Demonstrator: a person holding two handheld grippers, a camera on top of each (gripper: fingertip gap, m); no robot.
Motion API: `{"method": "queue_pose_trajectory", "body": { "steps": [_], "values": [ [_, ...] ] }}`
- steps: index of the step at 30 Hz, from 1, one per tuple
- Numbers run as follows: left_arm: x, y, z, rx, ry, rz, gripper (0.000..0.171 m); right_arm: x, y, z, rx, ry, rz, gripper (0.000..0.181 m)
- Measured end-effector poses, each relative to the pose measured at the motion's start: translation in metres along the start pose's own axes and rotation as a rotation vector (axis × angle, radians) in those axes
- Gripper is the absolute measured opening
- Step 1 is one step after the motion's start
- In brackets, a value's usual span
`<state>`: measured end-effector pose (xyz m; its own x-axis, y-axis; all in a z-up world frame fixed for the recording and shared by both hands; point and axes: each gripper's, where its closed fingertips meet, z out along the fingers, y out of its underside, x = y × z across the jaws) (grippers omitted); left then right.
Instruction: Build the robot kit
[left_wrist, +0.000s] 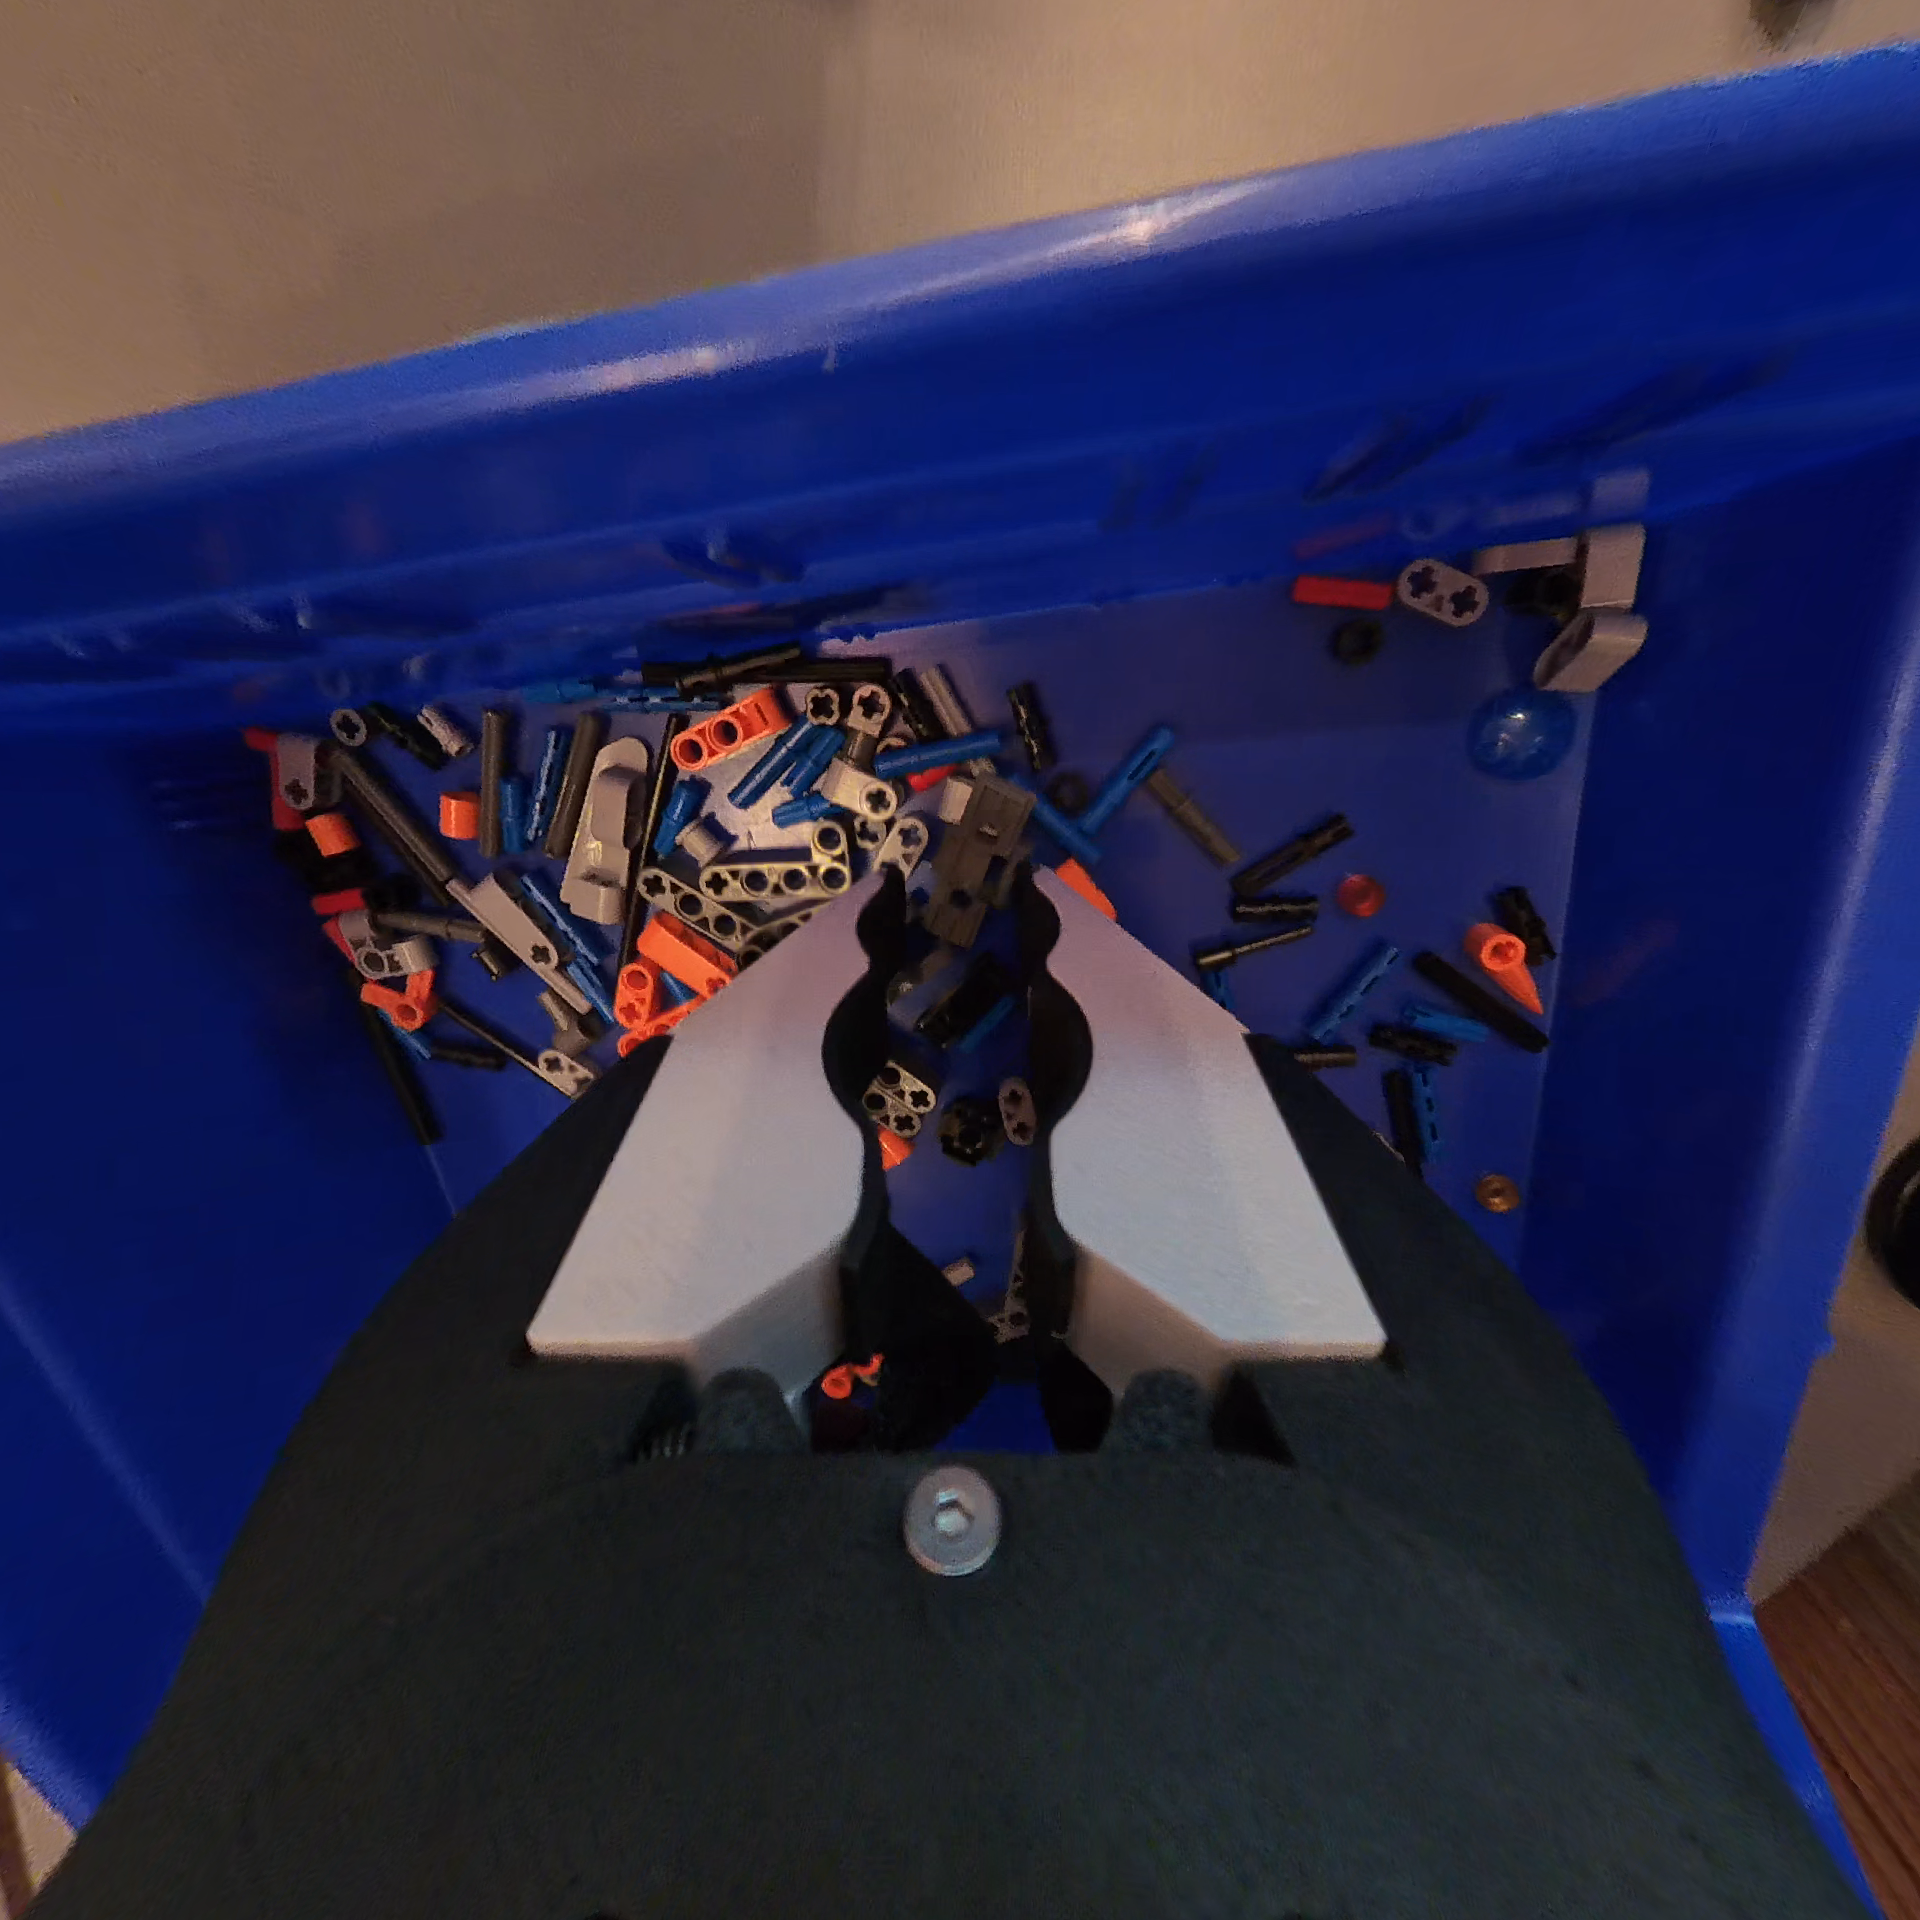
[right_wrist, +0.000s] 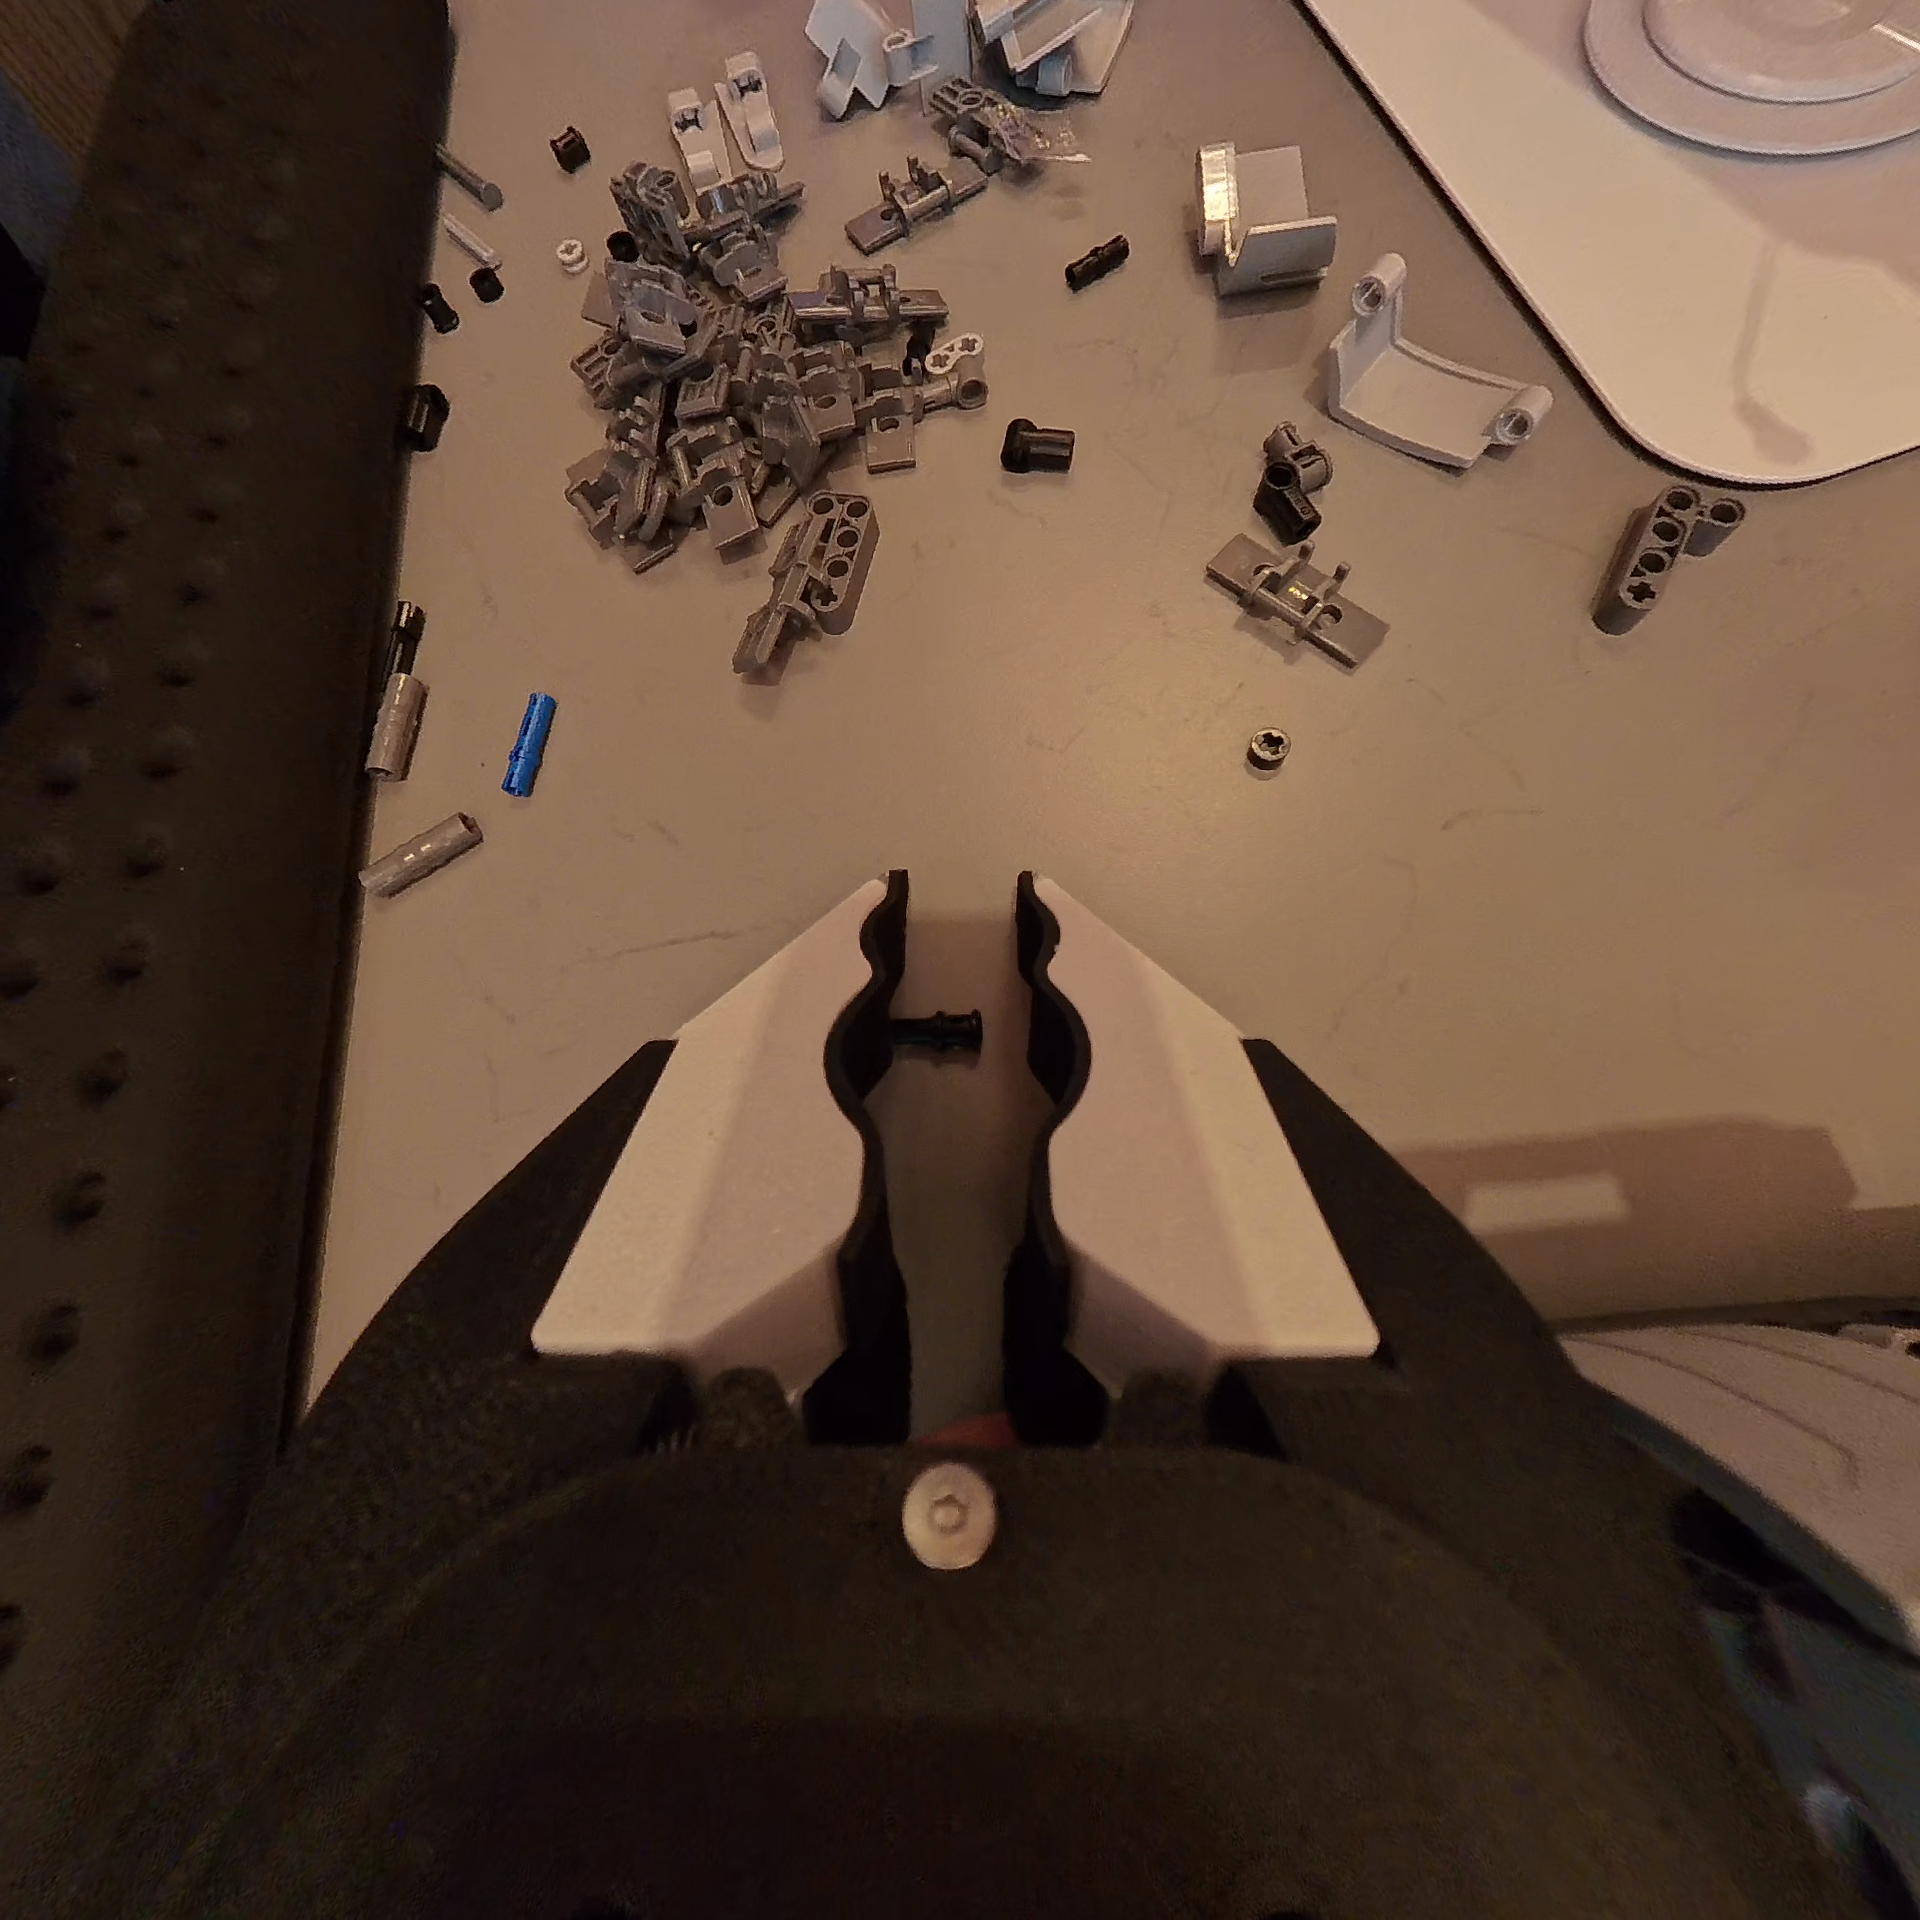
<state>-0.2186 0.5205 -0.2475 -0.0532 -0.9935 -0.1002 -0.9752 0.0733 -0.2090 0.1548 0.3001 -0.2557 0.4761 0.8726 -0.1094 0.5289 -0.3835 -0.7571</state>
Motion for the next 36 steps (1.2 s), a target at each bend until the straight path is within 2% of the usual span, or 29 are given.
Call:
{"method": "queue_pose_trajectory", "body": {
  "steps": [3,12,16,19,22,24,30,33,36],
  "values": [
    [0.0,0.0,0.006,-0.013,-0.011,0.012,0.012,0.0,0.0,0.0,0.0,0.0,0.001,0.018],
    [-0.007,-0.003,-0.002,0.034,-0.05,-0.007,0.007,0.0,0.0,0.0,0.004,-0.002,-0.002,0.019],
    [-0.016,-0.012,-0.046,0.124,-0.108,-0.061,0.006,-0.001,0.0,0.0,0.003,-0.004,-0.002,0.019],
    [-0.001,-0.045,-0.095,0.274,-0.118,-0.046,0.006,-0.001,0.0,0.0,0.002,-0.005,-0.003,0.019],
    [0.026,-0.081,-0.116,0.307,-0.155,0.016,0.006,-0.001,0.0,0.0,0.001,-0.005,-0.004,0.019],
    [0.046,-0.106,-0.106,0.279,-0.188,0.077,0.007,-0.001,0.0,0.0,0.001,-0.006,-0.006,0.019],
    [0.151,-0.19,-0.041,0.309,-0.027,0.261,0.006,-0.003,0.001,0.0,-0.003,-0.008,-0.017,0.02],
    [0.178,-0.21,-0.006,0.287,-0.036,0.322,0.006,-0.004,0.001,0.001,-0.006,-0.008,-0.026,0.02],
    [0.184,-0.216,0.01,0.262,-0.064,0.37,0.007,-0.005,0.001,0.0,-0.004,-0.011,-0.033,0.02]
  ]
}}
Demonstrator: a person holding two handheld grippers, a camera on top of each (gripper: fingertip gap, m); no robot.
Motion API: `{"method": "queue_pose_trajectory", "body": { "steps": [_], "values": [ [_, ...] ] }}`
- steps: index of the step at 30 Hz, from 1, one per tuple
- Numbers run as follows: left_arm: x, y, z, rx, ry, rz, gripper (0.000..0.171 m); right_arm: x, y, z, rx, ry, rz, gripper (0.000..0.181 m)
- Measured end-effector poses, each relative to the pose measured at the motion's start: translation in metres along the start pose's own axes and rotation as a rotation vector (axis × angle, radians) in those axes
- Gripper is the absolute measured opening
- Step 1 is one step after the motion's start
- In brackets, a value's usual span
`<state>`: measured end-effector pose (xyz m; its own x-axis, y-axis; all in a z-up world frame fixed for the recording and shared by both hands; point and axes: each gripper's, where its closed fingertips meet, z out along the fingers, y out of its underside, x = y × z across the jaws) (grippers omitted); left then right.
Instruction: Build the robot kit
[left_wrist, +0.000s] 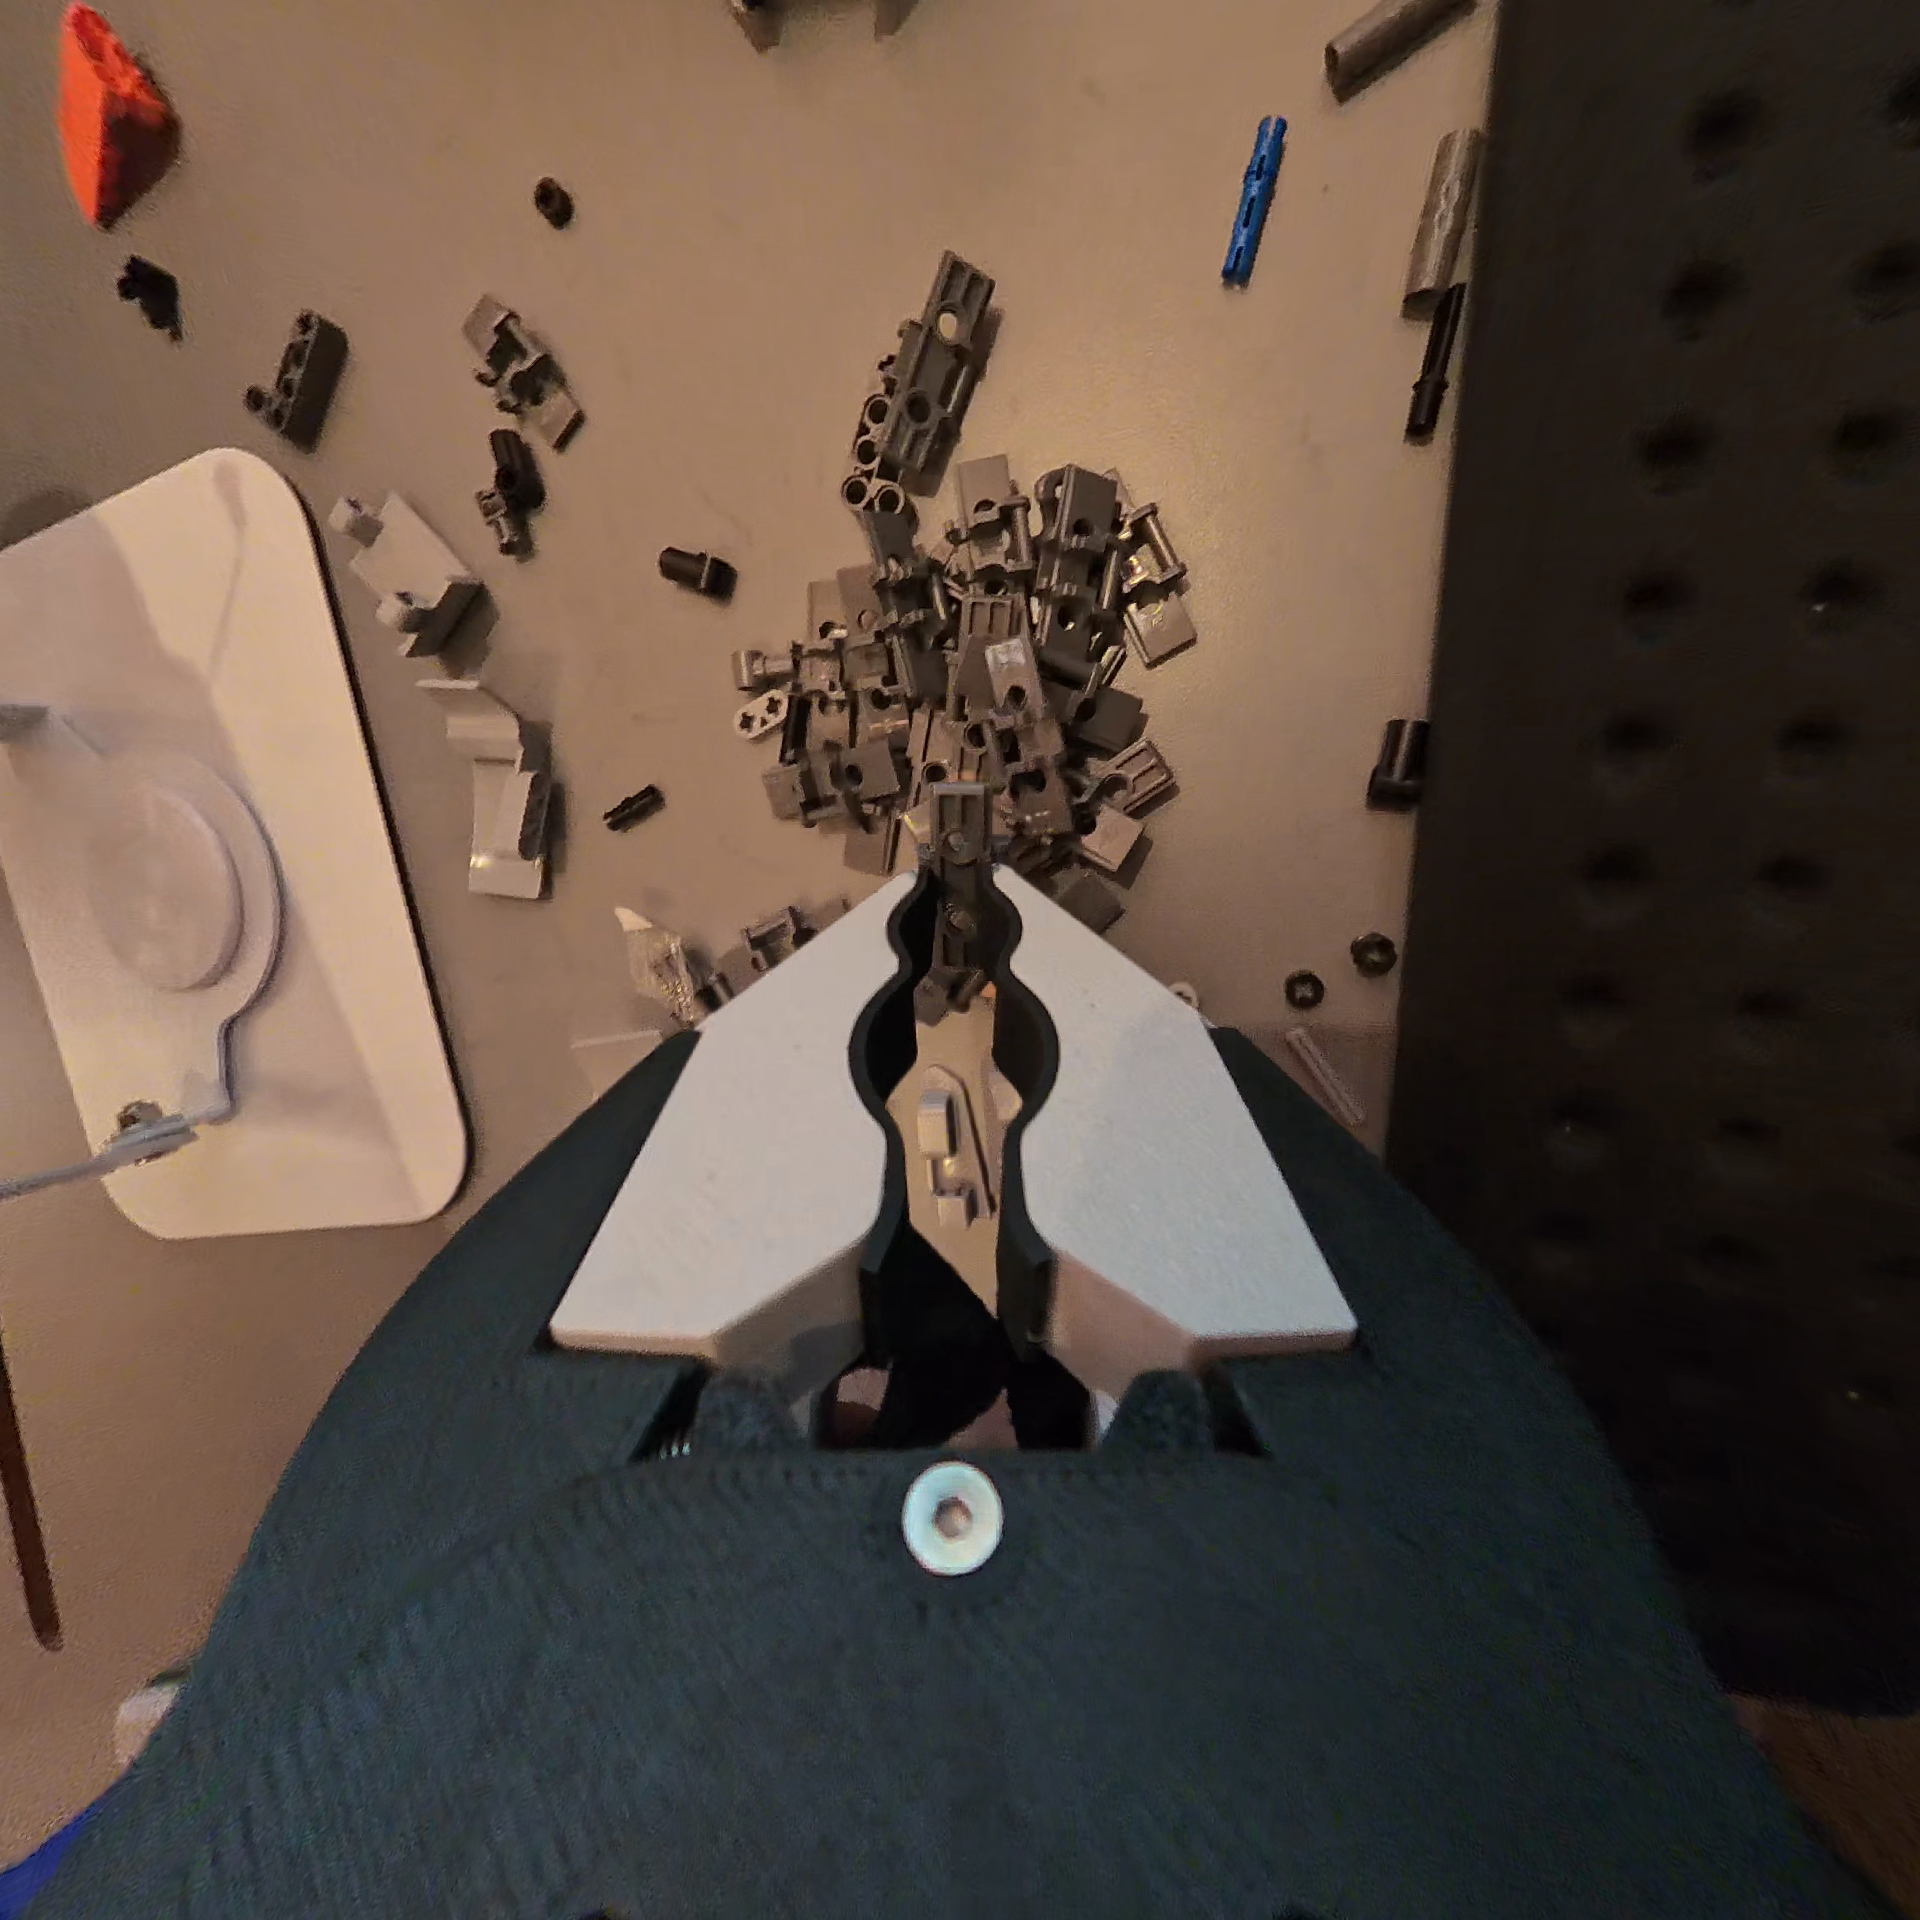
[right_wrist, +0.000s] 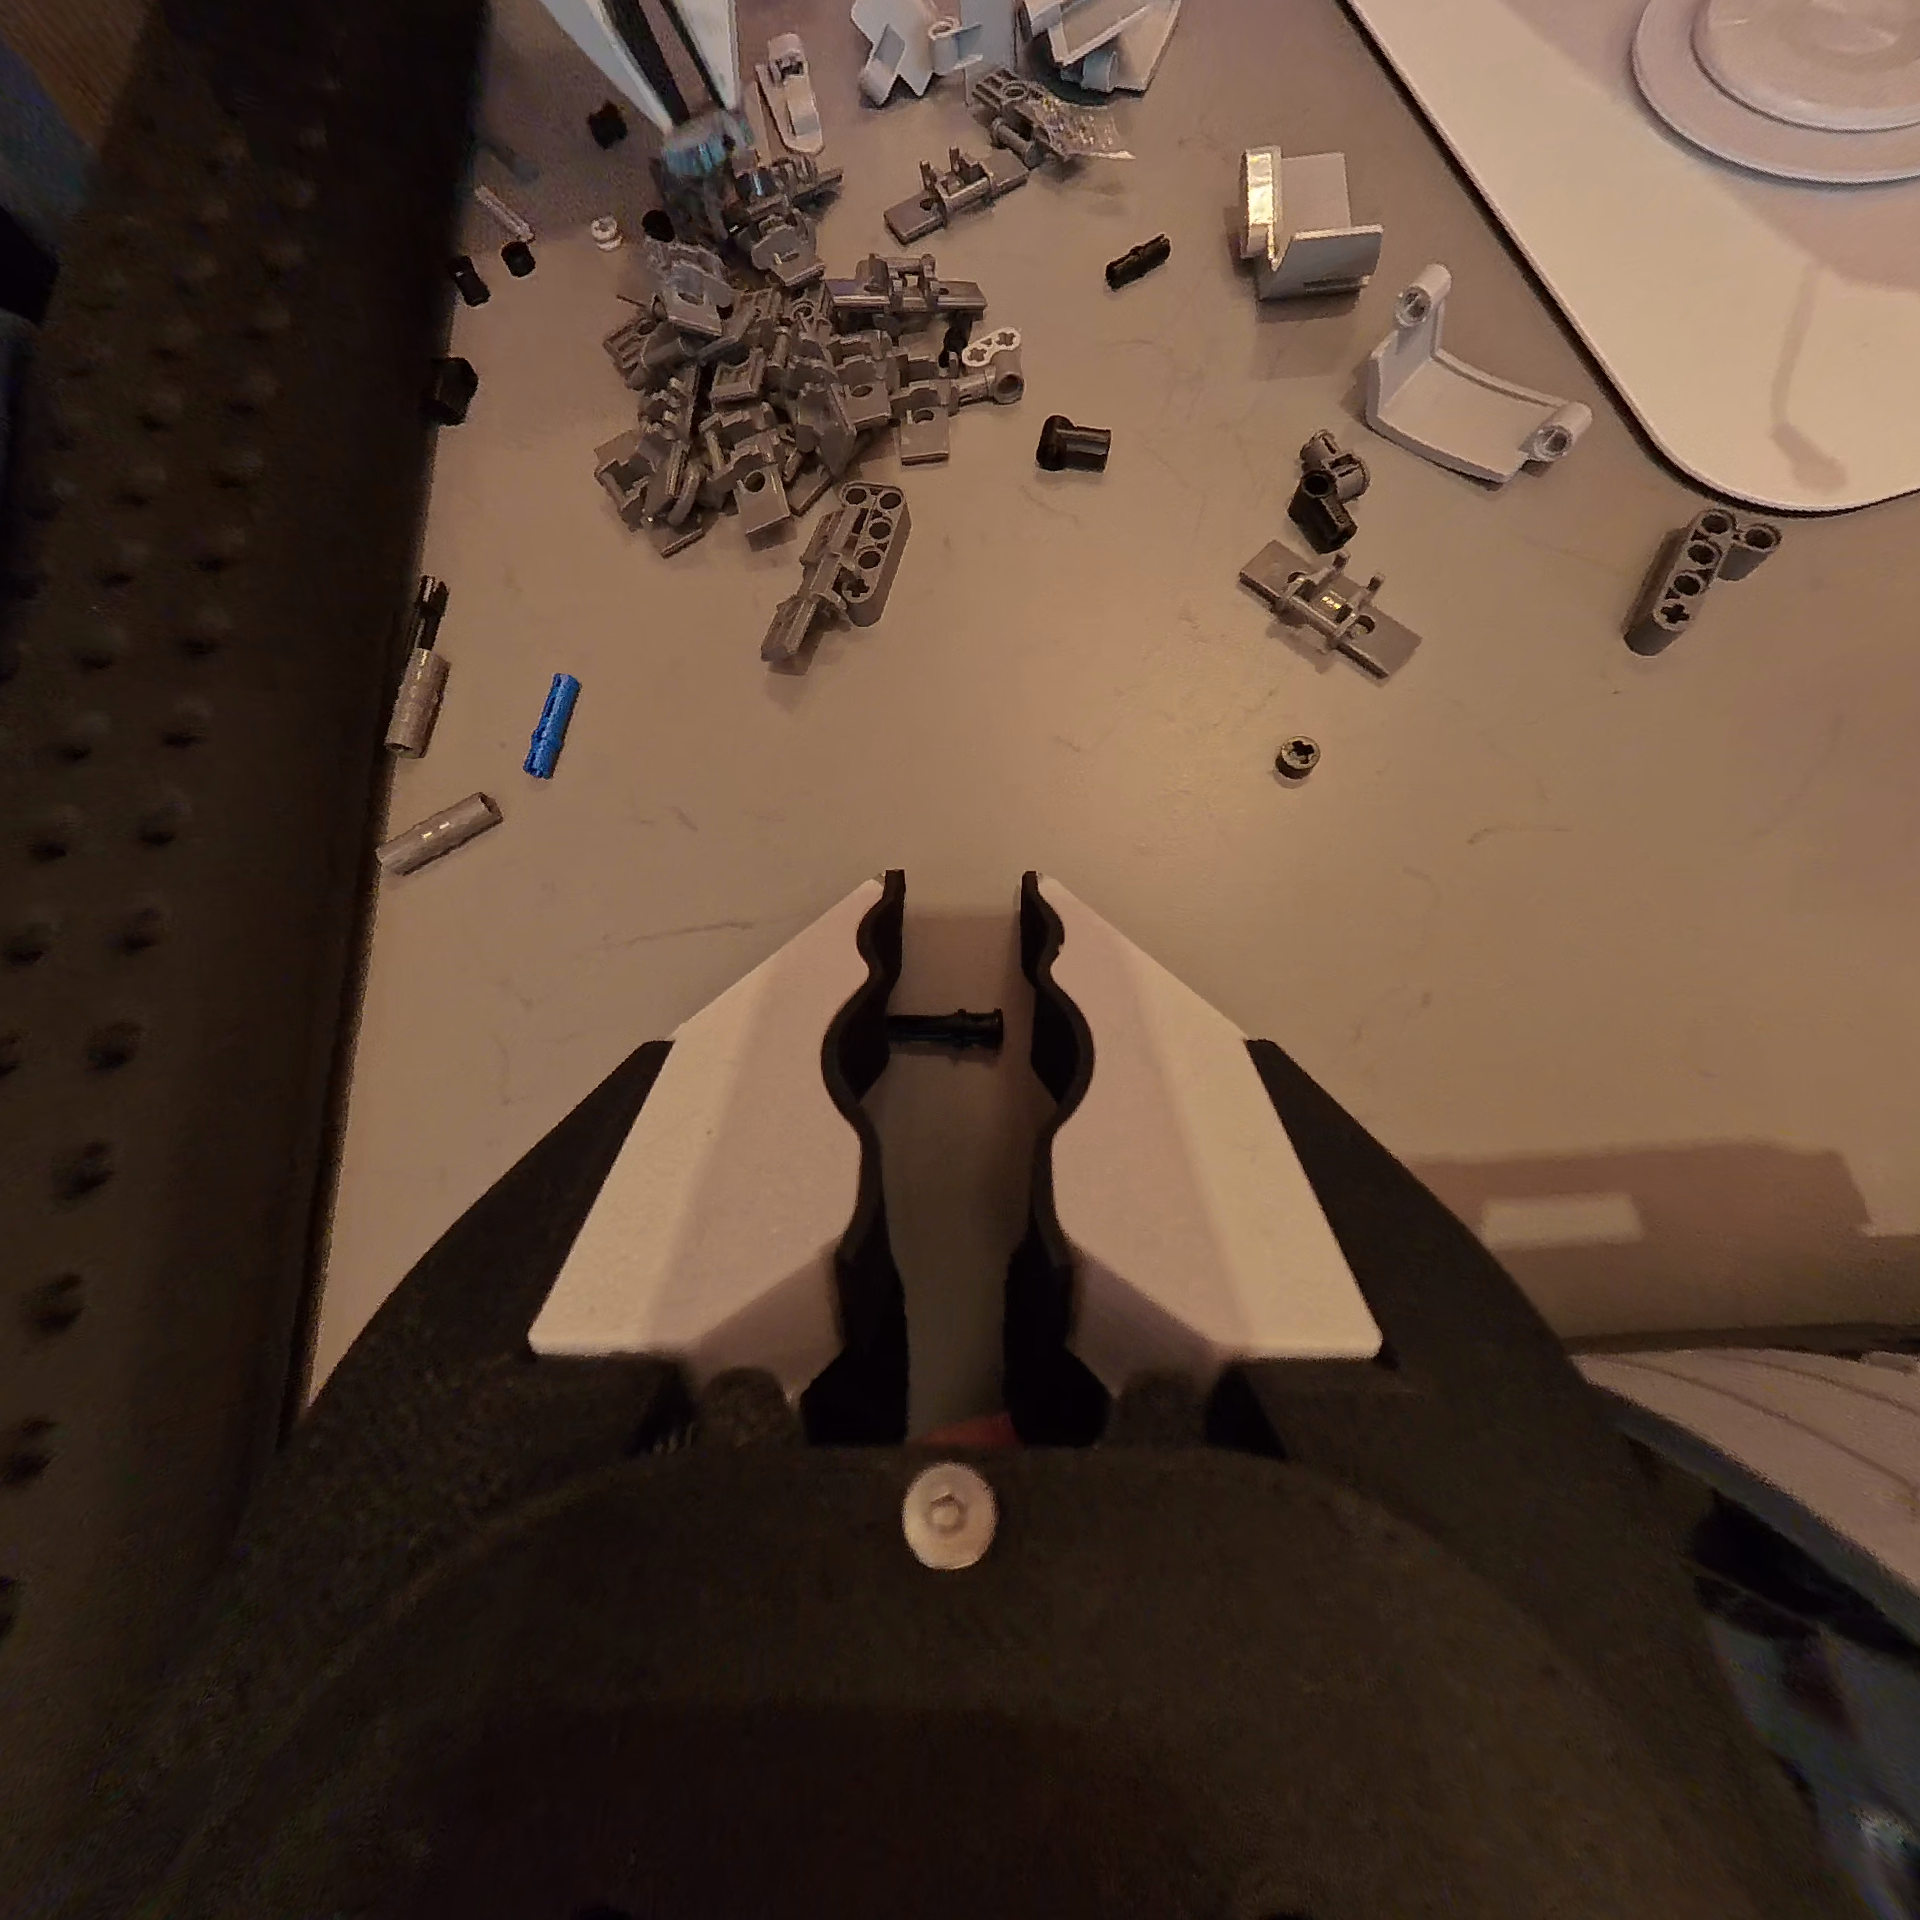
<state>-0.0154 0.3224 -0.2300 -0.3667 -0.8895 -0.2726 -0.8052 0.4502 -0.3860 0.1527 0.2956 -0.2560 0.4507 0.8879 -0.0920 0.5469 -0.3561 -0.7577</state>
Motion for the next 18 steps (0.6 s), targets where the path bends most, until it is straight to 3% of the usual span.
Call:
{"method": "queue_pose_trajectory", "body": {
  "steps": [5,9,14,18],
  "values": [
    [-0.002,-0.004,0.007,0.018,0.002,-0.016,0.025,-0.001,-0.001,-0.001,0.005,-0.007,0.0,0.02],
    [-0.009,-0.008,0.002,0.055,-0.036,-0.029,0.024,-0.002,0.0,-0.001,0.004,-0.008,-0.008,0.021],
    [-0.033,-0.003,-0.037,0.101,-0.111,-0.086,0.015,-0.003,0.0,-0.001,0.005,-0.008,-0.015,0.021],
    [-0.066,0.011,-0.084,0.102,-0.255,-0.121,0.011,-0.003,0.0,-0.001,0.005,-0.012,-0.015,0.021]
  ]
}}
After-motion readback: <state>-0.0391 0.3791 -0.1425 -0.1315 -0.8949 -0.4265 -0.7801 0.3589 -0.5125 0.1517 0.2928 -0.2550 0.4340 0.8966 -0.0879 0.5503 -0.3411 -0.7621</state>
